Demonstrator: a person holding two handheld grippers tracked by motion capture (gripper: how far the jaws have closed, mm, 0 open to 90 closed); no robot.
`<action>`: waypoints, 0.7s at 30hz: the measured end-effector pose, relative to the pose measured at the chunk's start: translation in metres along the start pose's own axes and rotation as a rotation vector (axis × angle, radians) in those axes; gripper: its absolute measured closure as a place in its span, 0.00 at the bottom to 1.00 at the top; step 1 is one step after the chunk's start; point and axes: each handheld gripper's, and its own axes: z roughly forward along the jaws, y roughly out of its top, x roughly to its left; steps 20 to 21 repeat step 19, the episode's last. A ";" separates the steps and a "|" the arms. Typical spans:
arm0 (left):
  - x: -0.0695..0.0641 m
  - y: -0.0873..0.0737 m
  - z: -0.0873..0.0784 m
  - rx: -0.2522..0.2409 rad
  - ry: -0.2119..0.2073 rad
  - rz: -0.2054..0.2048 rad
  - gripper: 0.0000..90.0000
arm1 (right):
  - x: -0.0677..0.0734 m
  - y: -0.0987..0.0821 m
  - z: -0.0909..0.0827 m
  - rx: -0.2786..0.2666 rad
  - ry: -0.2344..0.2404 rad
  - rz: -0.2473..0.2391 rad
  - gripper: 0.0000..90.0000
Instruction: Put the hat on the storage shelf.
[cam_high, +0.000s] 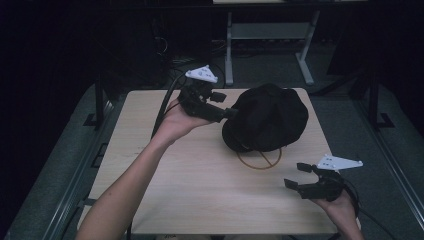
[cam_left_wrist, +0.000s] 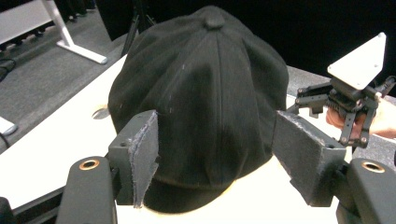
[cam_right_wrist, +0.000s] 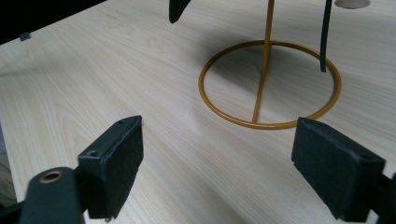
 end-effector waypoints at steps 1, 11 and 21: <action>0.000 -0.005 -0.003 -0.005 0.002 -0.005 0.34 | 0.000 0.000 0.000 0.003 -0.001 -0.002 0.17; -0.005 -0.059 -0.030 -0.027 0.051 -0.057 0.33 | 0.000 -0.002 0.001 0.015 0.003 -0.006 0.17; -0.011 -0.103 -0.041 -0.044 0.085 -0.100 0.31 | 0.002 -0.002 0.004 0.026 0.002 -0.018 0.17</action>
